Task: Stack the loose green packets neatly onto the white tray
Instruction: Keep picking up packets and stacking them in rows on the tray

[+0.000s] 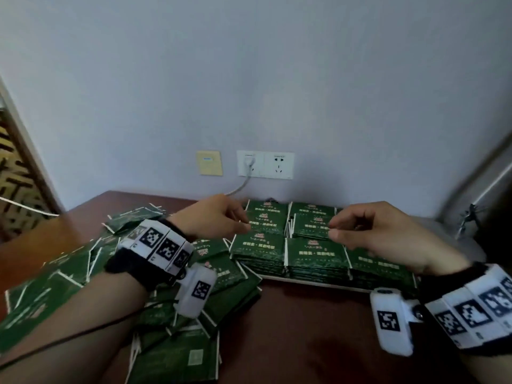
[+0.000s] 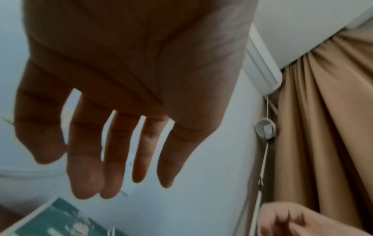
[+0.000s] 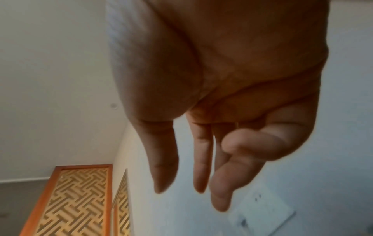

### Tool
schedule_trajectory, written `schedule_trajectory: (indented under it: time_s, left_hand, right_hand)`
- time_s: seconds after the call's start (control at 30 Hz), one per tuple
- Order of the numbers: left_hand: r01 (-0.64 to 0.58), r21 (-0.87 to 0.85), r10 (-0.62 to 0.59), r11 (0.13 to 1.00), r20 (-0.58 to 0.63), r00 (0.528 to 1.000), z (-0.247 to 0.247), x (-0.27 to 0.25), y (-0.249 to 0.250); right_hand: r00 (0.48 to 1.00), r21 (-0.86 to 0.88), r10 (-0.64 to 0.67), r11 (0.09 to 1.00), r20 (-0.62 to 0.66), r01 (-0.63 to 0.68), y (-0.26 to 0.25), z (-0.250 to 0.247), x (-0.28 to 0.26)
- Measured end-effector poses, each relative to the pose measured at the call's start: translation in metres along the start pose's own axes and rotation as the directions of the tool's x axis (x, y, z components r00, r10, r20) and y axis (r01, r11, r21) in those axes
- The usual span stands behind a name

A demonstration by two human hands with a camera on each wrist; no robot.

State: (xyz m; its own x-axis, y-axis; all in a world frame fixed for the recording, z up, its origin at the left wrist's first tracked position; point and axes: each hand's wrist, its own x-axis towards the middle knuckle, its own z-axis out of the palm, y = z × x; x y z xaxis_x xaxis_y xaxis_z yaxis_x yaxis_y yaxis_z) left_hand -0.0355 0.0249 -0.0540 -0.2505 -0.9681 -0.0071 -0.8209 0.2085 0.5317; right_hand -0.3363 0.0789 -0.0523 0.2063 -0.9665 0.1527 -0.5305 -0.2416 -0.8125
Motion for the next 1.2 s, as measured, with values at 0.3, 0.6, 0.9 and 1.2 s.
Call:
schedule_trajectory:
  time_s: [0.3,0.6,0.9,1.2]
  left_hand:
    - [0.121,0.056,-0.12,0.991,-0.017,0.993,-0.022,-0.107,-0.073]
    - [0.168,0.144,-0.16,0.975,-0.066,0.985,-0.001,-0.157,-0.12]
    - [0.432,0.084,-0.405,0.898,-0.227,0.886,-0.039,-0.096,-0.159]
    - [0.442,-0.076,-0.448,0.894,-0.133,0.884,-0.027,-0.075,-0.193]
  right_hand:
    - [0.958,-0.095,0.057,0.995,0.282,-0.031,-0.052,0.134,-0.004]
    - [0.921,-0.192,0.035,0.98,0.387,0.044,-0.074,0.208,-0.006]
    - [0.963,-0.032,0.003,0.999,0.269,0.006,-0.092,0.234,0.039]
    - [0.991,-0.029,0.051,0.998,0.125,-0.048,-0.043,0.193,0.071]
